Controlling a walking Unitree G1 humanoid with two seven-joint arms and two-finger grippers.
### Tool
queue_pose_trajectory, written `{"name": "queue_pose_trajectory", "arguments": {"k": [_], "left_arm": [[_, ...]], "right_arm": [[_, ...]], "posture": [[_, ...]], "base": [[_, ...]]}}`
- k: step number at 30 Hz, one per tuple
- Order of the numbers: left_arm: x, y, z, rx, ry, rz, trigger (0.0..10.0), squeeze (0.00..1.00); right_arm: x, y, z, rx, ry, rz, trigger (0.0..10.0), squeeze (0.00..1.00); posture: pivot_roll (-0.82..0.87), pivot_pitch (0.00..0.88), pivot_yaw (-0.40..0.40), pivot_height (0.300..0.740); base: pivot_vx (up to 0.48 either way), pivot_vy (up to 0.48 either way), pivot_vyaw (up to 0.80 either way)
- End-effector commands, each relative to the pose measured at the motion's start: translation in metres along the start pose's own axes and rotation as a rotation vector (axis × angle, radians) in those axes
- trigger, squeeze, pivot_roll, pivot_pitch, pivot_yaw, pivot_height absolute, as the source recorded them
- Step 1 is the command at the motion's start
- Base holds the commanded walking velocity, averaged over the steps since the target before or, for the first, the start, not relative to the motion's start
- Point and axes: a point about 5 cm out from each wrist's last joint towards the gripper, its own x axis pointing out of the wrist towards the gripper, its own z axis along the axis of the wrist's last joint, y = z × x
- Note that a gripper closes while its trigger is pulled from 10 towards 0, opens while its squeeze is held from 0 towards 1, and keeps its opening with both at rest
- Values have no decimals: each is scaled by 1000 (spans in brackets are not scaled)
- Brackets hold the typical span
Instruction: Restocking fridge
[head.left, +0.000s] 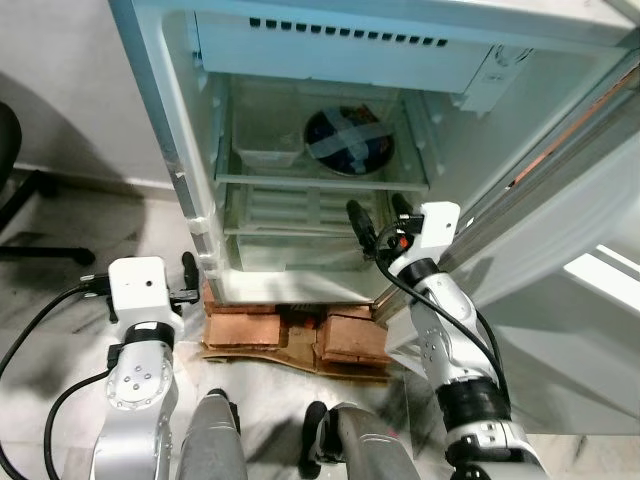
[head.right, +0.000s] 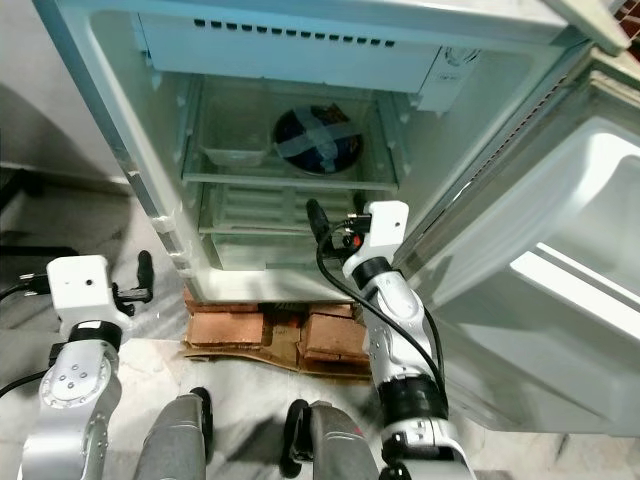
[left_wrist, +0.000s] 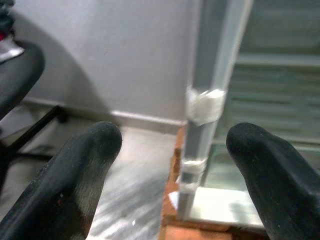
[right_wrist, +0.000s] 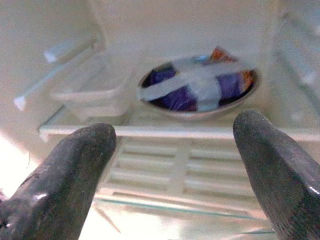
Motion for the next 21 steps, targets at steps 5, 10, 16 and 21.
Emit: {"name": "queue_pose_trajectory", "arguments": {"k": [5,10,16,21], "left_arm": [[2,-2,-7,44,-1,-41,10000,0],[5,-10,-6,83,-30,-100,10000,0],[4,-14,-9,85,-31,-115,10000,0],[4,-15,-10,87,-38,-131,10000,0]], "right_arm": [[-18,-2,3,-46,20,-57,10000,0],[-25,-4,5,-72,38,-67,10000,0],[-28,-7,5,-86,56,-86,10000,0],[-32,-6,3,-79,80,-91,10000,0]], "posture": [[184,111,-123,740],[162,120,-119,740],[149,118,-117,740],[152,108,-116,740]], "base": [[-362,0,0],[-359,0,0],[-360,0,0],[-343,0,0]]}}
